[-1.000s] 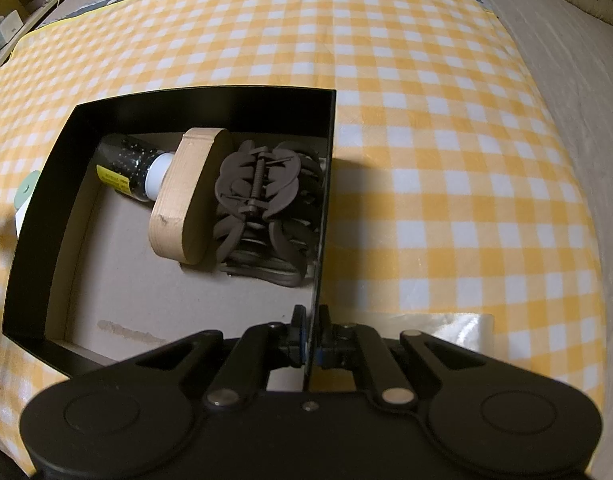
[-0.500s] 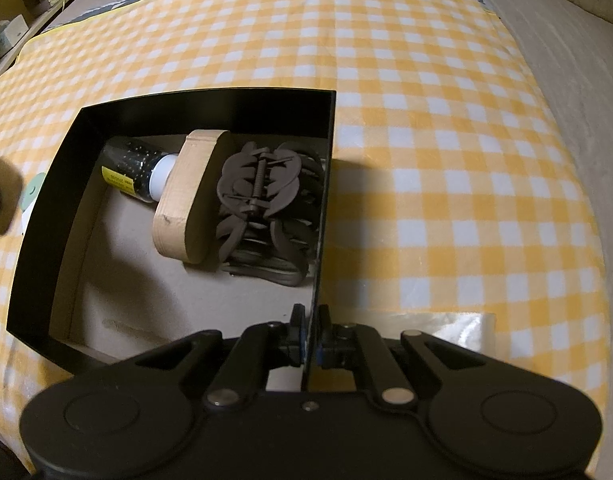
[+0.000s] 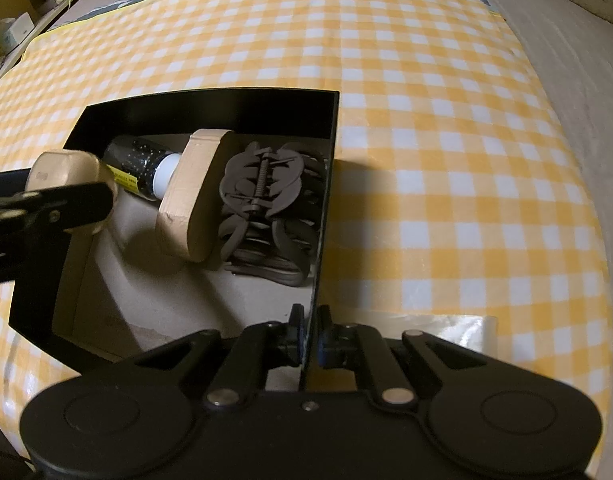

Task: Organize rigid objects
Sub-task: 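Carry the earbud case into the black box and lower it, then open the left gripper and lift it away from the box, then move the left gripper toward the white plug charger, then close the left gripper on the white plug charger and lift it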

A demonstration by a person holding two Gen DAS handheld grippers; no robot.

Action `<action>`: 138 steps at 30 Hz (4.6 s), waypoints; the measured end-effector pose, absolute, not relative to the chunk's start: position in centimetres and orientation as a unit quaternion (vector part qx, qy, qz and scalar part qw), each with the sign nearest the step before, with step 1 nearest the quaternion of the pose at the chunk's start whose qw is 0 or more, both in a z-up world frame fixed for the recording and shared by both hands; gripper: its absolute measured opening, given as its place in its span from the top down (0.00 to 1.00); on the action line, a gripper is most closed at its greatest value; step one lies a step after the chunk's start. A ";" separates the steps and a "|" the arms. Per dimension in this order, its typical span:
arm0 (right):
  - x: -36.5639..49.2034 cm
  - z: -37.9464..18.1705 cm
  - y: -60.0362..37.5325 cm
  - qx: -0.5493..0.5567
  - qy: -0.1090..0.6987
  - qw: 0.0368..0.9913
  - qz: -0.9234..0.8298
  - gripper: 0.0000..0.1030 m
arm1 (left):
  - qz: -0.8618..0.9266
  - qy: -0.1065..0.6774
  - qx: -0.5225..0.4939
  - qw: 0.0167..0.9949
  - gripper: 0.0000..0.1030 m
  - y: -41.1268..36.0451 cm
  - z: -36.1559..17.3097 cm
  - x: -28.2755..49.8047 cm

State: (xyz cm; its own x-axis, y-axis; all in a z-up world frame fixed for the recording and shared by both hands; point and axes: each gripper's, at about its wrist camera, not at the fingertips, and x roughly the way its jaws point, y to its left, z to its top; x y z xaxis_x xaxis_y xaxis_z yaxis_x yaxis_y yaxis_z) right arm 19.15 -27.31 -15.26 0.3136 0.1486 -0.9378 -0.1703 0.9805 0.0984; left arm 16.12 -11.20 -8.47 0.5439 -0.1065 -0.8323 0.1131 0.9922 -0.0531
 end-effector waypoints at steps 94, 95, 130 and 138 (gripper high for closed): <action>19.0 -15.1 -27.3 -0.007 0.575 0.814 0.086 0.95 | -0.032 0.433 0.008 0.901 0.00 1.9 -3.3 12.1; 19.0 -15.1 -27.3 -0.007 0.575 0.814 0.086 0.95 | -0.022 0.440 0.007 0.898 0.00 2.5 -3.8 12.5; 19.1 -15.0 -27.6 -0.002 0.575 0.813 0.093 0.93 | 0.122 0.551 -0.165 0.809 0.49 2.6 -12.8 18.0; 19.1 -15.0 -27.6 -0.003 0.575 0.813 0.093 0.93 | 0.084 0.515 -0.138 0.842 0.57 2.9 -9.2 17.1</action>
